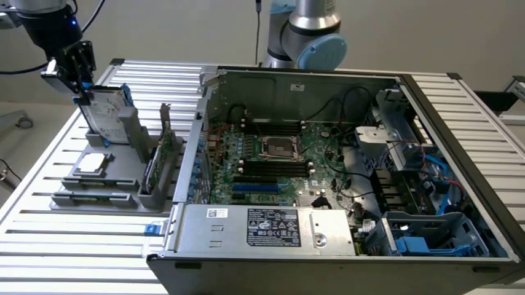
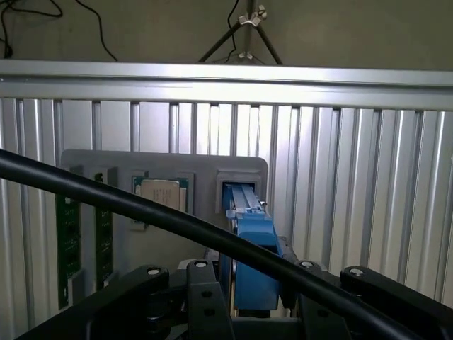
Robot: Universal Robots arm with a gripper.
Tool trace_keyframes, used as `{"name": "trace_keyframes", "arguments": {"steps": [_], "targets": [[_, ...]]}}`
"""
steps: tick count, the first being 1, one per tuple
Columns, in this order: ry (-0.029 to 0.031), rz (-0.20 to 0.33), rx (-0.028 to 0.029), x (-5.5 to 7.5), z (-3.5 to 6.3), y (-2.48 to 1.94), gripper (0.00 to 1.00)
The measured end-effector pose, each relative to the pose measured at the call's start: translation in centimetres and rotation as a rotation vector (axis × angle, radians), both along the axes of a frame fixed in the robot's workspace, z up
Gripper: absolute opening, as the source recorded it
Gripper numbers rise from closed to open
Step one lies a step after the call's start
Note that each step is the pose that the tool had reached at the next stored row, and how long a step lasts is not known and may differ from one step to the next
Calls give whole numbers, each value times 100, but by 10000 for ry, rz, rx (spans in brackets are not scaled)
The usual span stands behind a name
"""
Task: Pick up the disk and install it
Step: 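Pick up the disk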
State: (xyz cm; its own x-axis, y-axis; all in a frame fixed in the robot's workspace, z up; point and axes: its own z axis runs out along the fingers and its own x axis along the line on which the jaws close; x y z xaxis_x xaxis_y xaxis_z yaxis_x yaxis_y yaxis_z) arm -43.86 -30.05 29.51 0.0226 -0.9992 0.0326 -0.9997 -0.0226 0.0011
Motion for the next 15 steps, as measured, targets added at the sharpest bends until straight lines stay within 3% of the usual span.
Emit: {"name": "trace_keyframes", "arguments": {"steps": [15], "targets": [[1,8,-1,-6,-69,30,42]]}}
